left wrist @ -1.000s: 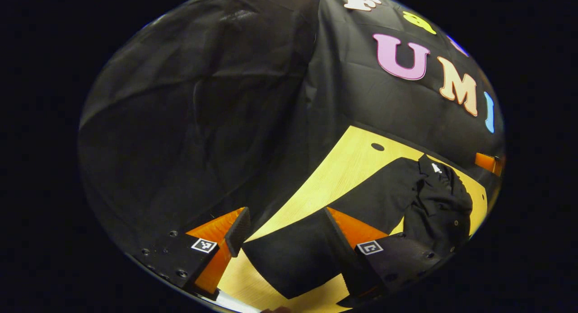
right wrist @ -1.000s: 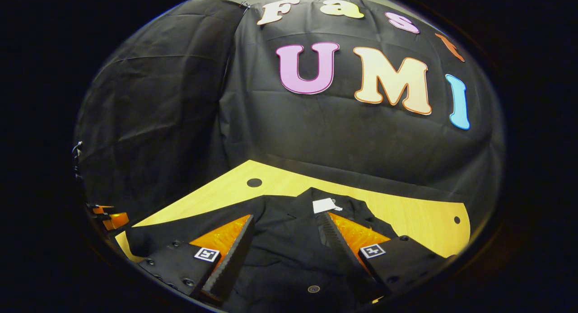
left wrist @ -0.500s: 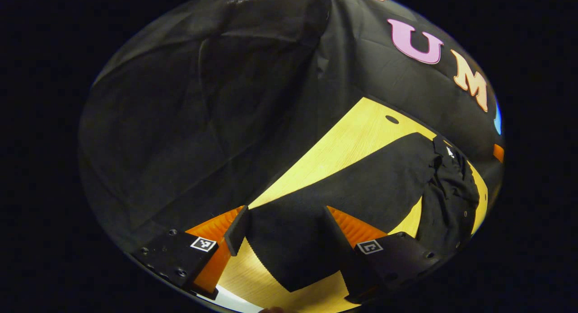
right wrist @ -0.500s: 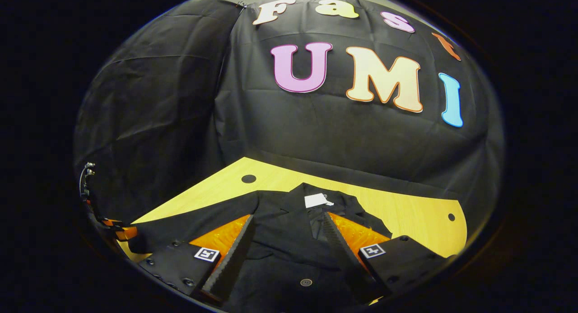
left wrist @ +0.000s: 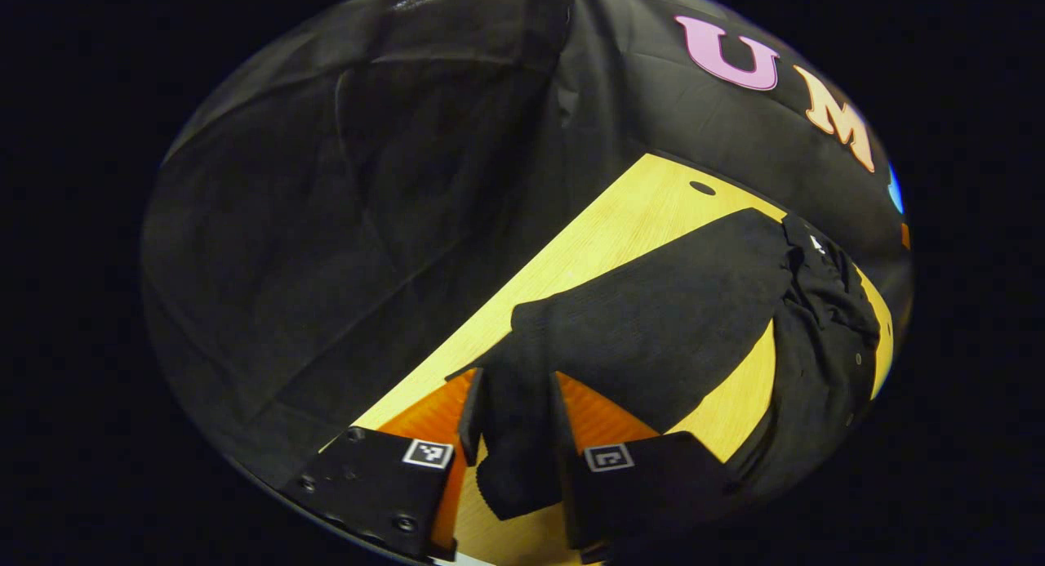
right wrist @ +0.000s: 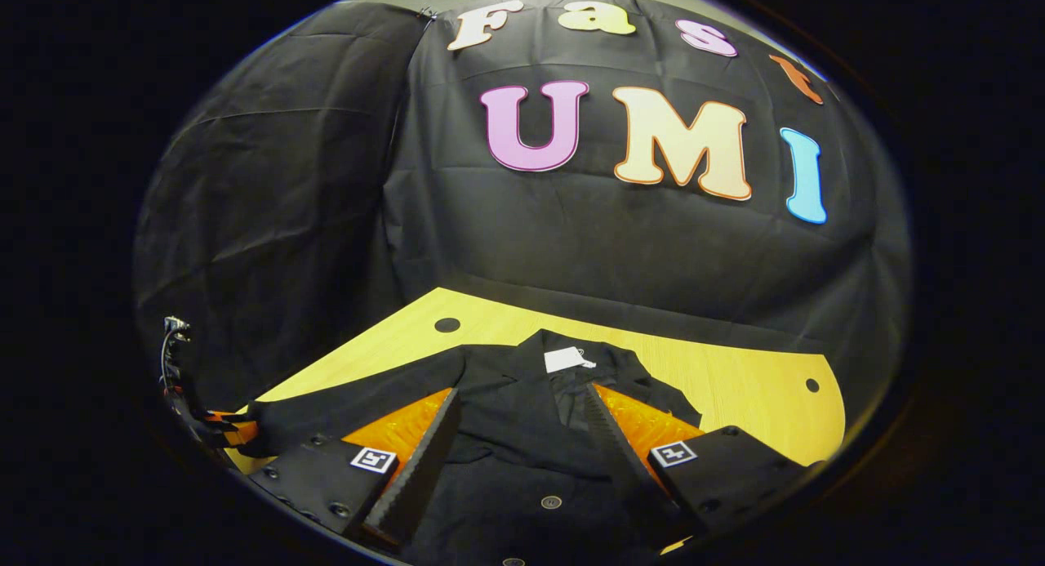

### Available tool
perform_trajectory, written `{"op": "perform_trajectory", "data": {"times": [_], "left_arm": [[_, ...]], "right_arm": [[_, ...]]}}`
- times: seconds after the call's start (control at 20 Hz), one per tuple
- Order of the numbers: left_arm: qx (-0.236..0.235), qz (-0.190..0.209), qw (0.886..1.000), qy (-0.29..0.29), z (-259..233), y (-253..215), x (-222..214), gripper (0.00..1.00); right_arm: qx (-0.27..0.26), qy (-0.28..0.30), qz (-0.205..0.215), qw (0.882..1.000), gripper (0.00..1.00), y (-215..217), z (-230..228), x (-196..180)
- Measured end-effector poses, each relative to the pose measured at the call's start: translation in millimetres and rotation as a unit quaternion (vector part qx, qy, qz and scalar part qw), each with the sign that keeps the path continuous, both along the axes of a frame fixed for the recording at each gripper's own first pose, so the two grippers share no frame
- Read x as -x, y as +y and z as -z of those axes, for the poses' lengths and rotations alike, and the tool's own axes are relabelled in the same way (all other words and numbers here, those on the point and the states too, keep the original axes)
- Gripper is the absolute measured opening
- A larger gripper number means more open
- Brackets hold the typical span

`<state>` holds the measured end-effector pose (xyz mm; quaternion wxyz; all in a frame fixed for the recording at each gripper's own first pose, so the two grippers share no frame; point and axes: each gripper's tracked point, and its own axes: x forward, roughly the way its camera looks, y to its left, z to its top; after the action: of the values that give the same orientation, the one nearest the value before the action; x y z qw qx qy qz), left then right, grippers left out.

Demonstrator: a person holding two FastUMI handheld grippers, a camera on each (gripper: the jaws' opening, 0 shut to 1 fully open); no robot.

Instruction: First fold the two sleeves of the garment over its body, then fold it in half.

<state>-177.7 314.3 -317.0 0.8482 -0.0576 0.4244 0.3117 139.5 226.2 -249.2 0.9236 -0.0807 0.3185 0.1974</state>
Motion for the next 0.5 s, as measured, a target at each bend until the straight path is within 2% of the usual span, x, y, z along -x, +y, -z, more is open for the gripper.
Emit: {"op": "perform_trajectory", "data": {"times": [0.15, 0.2, 0.4, 0.5], "left_arm": [[-0.003, 0.024, 1.0, -0.006, -2, -7, -6, 0.03], [-0.001, 0.029, 1.0, -0.006, -2, -7, -7, 0.0], [0.017, 0.03, 0.999, -0.011, -11, -6, -12, 0.0], [0.017, 0.043, 0.999, -0.016, -21, -9, -15, 0.0]], "right_arm": [[-0.009, 0.007, 0.003, 1.0, 0.97, -2, -1, 10], [-0.009, 0.008, 0.002, 1.0, 0.97, -3, 0, 14], [-0.007, 0.021, -0.004, 1.0, 0.97, -7, 6, 27], [-0.016, 0.024, -0.002, 1.0, 0.97, -10, 5, 30]]}}
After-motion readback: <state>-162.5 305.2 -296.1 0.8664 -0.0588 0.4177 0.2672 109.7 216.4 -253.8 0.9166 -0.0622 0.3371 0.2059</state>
